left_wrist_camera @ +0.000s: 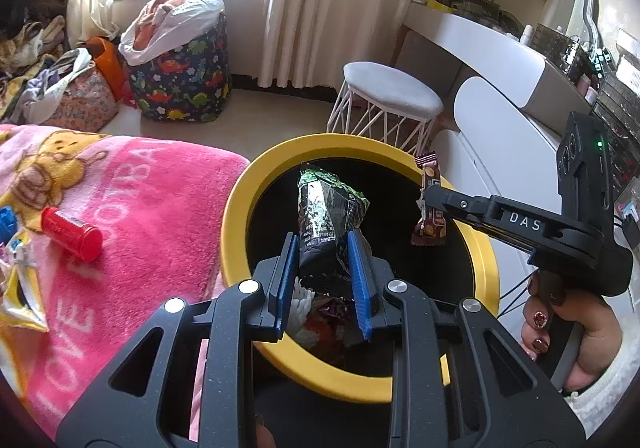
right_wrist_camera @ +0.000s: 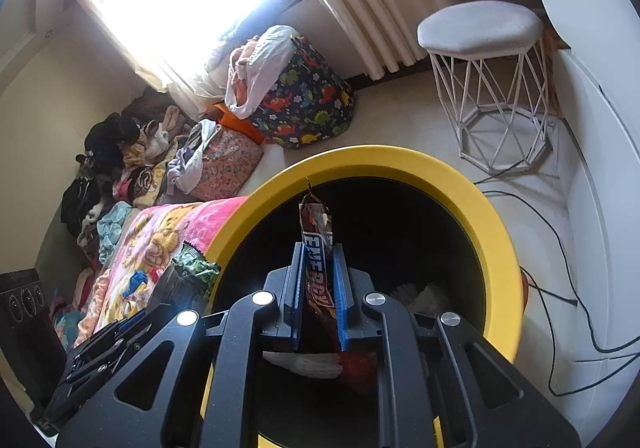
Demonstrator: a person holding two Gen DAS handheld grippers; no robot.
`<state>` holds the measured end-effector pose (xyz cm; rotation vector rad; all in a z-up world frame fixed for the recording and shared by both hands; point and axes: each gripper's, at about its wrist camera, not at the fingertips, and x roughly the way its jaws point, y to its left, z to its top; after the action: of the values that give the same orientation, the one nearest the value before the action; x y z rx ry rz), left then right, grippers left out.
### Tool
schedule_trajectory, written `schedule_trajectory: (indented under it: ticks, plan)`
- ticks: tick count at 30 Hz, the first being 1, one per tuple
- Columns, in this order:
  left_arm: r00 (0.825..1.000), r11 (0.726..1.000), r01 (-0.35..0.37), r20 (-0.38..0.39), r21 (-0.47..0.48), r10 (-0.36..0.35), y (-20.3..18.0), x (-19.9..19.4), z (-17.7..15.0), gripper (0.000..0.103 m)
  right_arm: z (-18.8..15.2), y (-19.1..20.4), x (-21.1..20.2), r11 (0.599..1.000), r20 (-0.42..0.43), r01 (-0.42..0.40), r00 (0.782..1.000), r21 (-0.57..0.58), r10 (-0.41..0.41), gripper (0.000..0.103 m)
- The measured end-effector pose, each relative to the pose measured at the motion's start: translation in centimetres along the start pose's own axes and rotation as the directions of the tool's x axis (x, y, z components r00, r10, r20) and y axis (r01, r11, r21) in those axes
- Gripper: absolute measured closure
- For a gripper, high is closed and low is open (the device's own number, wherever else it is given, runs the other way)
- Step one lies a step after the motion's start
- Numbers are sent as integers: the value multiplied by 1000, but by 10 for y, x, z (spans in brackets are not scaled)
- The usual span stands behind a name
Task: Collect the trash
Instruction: 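Open both grippers to drop the green wrapper and candy bar into the bin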
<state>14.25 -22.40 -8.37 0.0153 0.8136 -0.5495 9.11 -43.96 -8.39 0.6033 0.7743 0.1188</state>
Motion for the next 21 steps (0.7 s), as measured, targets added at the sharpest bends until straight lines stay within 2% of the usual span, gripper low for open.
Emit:
schedule_trajectory:
  ticks: [3, 5, 7, 9, 10, 11, 16, 21]
  plan:
    - [1000, 1000, 1, -1, -5, -1, 2, 3, 1, 83, 0, -3, 1, 1000, -11, 1, 1000, 9, 0, 87]
    - [1000, 1000, 5, 0, -15, -5, 3, 3, 2, 78, 0, -4, 2, 1000, -12, 1, 1000, 15, -1, 80]
    - [1000, 1000, -4, 14, -28, 5, 6, 0, 2, 50, 0, -3, 2, 1000, -12, 5, 1000, 15, -5, 67]
    - [1000, 999, -2, 28, -47, 3, 10, -5, 2, 41, 0, -1, 1, 1000, -5, 7, 1000, 14, -7, 62]
    - [999, 999, -7, 35, -53, 9, 11, -7, 2, 30, 0, 0, 1, 1000, -5, 10, 1000, 10, -10, 61]
    - [999, 998, -16, 44, -60, 19, 13, -10, 2, 26, 0, 2, 1, 1000, -3, 15, 1000, 6, -14, 59]
    - [996, 996, -42, 69, -83, 48, 22, -22, 0, 18, -1, 9, 0, 1000, 6, 8, 1000, -10, -8, 53]
    - [993, 992, -69, 88, -107, 78, 32, -33, -2, 18, 0, 21, -3, 999, 21, -7, 1000, -46, 8, 50]
